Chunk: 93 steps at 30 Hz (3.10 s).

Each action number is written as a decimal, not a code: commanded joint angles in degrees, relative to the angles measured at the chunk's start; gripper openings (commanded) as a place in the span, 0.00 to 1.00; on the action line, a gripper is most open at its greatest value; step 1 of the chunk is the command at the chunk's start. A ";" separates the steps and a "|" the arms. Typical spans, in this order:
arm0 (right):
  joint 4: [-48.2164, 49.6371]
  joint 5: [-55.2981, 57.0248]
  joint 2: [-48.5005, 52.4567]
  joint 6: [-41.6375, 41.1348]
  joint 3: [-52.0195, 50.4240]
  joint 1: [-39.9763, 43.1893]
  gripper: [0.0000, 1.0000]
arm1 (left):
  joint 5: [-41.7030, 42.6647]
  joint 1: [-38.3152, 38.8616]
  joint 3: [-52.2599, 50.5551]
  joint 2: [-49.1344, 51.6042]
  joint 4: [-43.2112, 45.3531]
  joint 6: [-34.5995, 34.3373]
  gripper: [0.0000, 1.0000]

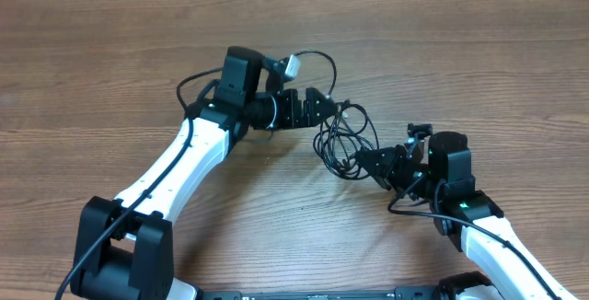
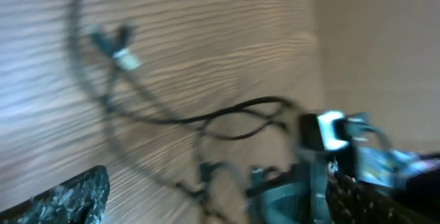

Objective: Untangle cables

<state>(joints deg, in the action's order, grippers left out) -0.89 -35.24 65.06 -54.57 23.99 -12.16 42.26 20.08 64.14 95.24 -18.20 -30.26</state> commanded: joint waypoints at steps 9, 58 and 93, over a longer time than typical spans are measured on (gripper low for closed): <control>0.33 3.13 -0.09 2.58 1.31 -0.48 0.04 | 7.98 0.87 0.63 -0.87 -10.80 1.29 1.00; -9.07 9.57 -0.09 2.62 1.29 -0.48 0.05 | 11.15 5.60 0.63 -0.87 -7.65 -8.55 0.04; -18.95 21.51 -0.09 2.58 1.27 -0.48 0.07 | 26.38 -11.78 0.63 -0.87 -10.78 19.54 0.11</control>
<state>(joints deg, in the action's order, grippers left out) -20.34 -14.55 65.12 -52.47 25.08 -12.75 52.64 8.25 63.75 95.57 -30.98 -18.55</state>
